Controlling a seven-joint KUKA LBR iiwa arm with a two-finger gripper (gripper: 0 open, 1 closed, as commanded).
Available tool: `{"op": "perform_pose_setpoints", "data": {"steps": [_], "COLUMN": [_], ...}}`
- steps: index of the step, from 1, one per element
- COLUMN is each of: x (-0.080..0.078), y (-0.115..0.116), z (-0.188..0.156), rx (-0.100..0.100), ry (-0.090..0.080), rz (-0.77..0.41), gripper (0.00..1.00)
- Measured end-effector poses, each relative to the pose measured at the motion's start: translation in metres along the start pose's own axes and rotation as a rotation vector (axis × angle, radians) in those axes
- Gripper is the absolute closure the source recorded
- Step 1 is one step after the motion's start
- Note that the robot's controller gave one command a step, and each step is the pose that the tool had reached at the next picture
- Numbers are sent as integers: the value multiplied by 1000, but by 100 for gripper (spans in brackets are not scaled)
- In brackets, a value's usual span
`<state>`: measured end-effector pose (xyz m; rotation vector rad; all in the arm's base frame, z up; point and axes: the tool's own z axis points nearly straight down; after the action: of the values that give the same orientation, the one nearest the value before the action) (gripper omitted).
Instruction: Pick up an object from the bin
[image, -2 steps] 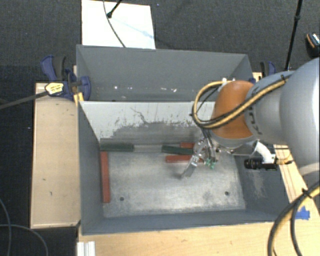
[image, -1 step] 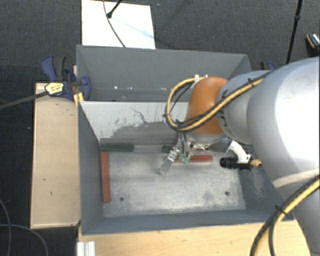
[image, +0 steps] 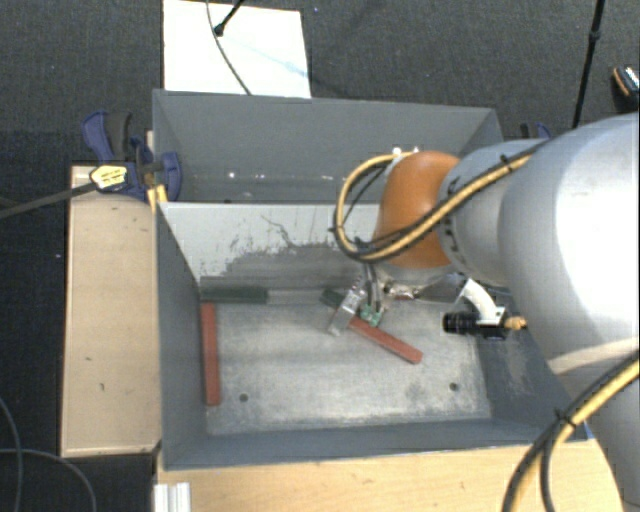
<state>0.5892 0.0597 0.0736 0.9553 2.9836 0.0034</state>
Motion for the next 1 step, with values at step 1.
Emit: {"op": "perform_pose_setpoints", "data": {"steps": [1], "x": [-2], "y": [-7], "z": [-110], "rx": [-2], "ry": [0], "rz": [-47], "gripper": [100]}}
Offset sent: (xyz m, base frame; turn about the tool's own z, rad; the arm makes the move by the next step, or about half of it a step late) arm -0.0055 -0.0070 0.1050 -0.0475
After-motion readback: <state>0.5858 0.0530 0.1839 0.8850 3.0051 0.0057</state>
